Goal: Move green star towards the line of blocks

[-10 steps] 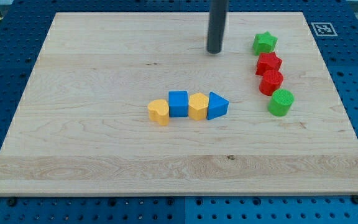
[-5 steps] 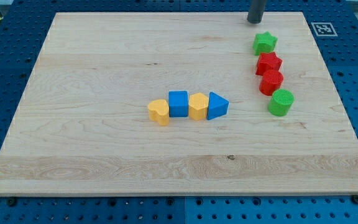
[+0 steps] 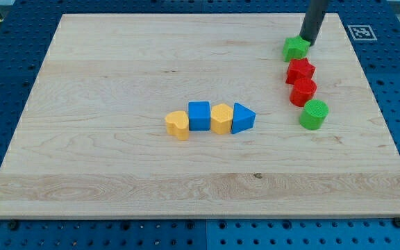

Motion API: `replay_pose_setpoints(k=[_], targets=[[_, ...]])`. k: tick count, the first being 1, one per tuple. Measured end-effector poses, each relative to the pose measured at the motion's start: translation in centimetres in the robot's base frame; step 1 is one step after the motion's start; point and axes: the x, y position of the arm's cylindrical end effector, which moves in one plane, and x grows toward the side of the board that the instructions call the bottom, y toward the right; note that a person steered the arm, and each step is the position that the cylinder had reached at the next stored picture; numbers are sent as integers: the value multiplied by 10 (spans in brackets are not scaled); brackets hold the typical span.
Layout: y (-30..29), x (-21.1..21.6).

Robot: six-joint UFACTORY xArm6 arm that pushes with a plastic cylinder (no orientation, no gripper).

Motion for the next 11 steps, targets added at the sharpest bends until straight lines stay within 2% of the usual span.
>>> replay_pose_setpoints(k=[2, 3, 4, 5, 6, 7, 8, 11], targets=[[-10, 45], [-35, 63], [-26, 68], [8, 47], [4, 17], [-35, 18], [-61, 42], [-85, 128]])
